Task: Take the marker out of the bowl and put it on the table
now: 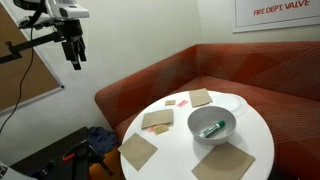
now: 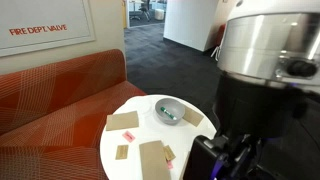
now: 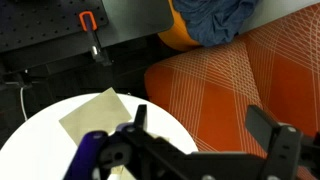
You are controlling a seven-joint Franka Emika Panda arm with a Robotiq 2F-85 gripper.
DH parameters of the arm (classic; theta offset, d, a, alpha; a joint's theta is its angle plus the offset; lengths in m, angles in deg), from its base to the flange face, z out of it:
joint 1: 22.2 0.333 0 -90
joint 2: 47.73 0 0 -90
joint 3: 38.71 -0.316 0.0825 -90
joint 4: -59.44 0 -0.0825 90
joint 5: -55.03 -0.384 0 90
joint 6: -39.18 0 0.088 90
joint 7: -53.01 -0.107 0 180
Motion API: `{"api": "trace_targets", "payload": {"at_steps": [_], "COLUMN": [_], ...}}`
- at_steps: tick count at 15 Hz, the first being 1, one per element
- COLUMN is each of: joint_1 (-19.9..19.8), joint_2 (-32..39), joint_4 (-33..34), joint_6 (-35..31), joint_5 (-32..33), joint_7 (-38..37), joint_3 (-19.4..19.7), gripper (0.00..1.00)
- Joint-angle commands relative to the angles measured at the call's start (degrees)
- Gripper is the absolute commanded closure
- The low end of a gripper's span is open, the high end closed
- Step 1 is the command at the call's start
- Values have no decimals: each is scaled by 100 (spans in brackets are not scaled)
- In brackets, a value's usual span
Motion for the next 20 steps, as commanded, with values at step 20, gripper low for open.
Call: {"api": "trace_targets", "payload": {"at_steps": [20], "joint_1": [-679], "joint_2": [533], "joint_4": [546], "joint_6": [-41], "joint_5": [933], "joint_7": [157], "joint_3": [387], "gripper": [0]}}
